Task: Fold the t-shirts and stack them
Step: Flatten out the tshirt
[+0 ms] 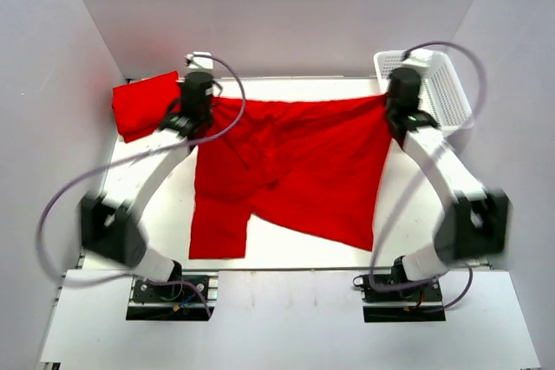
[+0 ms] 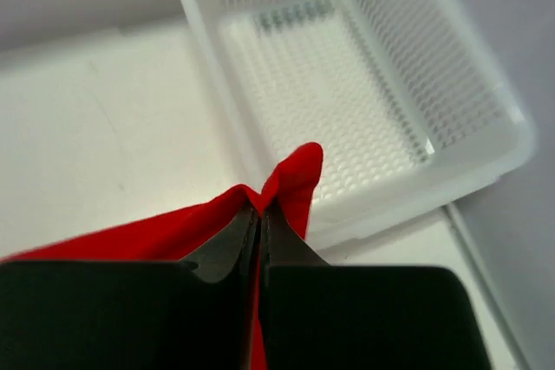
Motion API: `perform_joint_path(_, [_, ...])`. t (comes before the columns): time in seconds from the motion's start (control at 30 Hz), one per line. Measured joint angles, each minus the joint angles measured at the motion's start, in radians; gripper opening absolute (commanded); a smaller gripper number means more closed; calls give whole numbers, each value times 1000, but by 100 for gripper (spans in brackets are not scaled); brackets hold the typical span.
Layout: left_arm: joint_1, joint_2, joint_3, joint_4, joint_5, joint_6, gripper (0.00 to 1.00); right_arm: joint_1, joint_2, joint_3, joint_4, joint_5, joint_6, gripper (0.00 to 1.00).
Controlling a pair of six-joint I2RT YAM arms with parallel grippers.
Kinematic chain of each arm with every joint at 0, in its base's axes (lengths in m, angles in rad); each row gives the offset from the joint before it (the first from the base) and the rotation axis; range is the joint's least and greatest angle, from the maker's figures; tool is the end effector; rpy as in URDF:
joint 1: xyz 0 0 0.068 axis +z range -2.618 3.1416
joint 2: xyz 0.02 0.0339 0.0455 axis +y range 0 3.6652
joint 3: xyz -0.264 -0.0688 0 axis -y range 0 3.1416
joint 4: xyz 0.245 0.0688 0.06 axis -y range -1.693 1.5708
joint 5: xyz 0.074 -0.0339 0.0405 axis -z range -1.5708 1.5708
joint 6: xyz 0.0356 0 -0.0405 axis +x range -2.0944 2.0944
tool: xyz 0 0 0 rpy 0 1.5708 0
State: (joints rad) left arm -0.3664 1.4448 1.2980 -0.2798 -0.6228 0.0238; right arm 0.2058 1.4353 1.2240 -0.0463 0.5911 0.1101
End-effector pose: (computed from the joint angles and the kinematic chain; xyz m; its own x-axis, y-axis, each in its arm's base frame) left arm 0.3171 -0.0994 0.3563 -0.3911 0.1708 -0.9044 -0.1955 0.9448 0.2630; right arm 0.3336 0.0494 0.3560 -0.2086 0.0497 -0.9767 0.3831 0.9231 -0.0349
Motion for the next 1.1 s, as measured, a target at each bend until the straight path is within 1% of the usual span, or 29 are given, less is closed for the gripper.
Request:
perform_joint_path(0.07, [34,173,57,-18,4,-27,0,-6,179,74,-29,-23,10,0])
perform_joint_path(0.1, [55,285,108,-31,14,-41,0,-10,277,127,-33,-37,13,0])
perform_joint_path(0.2, [100,481,198,-56,45,-55,0,-16,452,235,-65,-64,13,0])
perform_joint_path(0.3, [139,622,292,-66,86,-51,0,-22,578,374,-89,-84,1,0])
perform_joint_path(0.37, [158,705,382,-72,106,-50,0,-26,651,490,-100,-97,-11,0])
perform_joint_path(0.43, [174,774,476,-76,118,-50,0,-27,719,604,-109,-106,-21,0])
perform_joint_path(0.57, [199,883,637,-89,144,-49,0,-27,819,755,-119,-121,-36,0])
perform_joint_path(0.6, [203,908,673,-95,150,-48,7,-27,837,776,-120,-122,-39,0])
perform_joint_path(0.63, [206,931,706,-102,157,-46,33,-27,853,790,-119,-123,-42,0])
perform_joint_path(0.67, [209,954,738,-110,167,-40,42,-27,868,800,-119,-124,-45,9])
perform_joint_path(0.7, [211,972,764,-116,177,-37,56,-27,881,805,-117,-127,-48,14])
perform_joint_path(0.73, [213,987,784,-120,187,-32,68,-27,893,806,-116,-129,-54,17])
perform_joint_path(0.77, [214,996,794,-124,196,-30,88,-27,902,806,-117,-132,-60,29])
perform_joint_path(0.8, [215,1002,800,-130,202,-24,99,-27,909,809,-117,-142,-73,48])
perform_joint_path(0.83, [217,1004,801,-132,209,-28,99,-27,919,813,-117,-143,-69,48])
perform_joint_path(0.87, [218,1004,801,-137,213,-31,99,-27,927,821,-117,-150,-81,58])
perform_joint_path(0.9, [219,1004,805,-142,218,-26,100,-27,930,829,-118,-156,-81,79])
perform_joint_path(0.93, [221,1004,811,-143,223,-21,100,-27,932,836,-121,-160,-84,90])
perform_joint_path(1.1, [222,997,854,-146,251,-8,100,-26,924,884,-116,-199,-93,90])
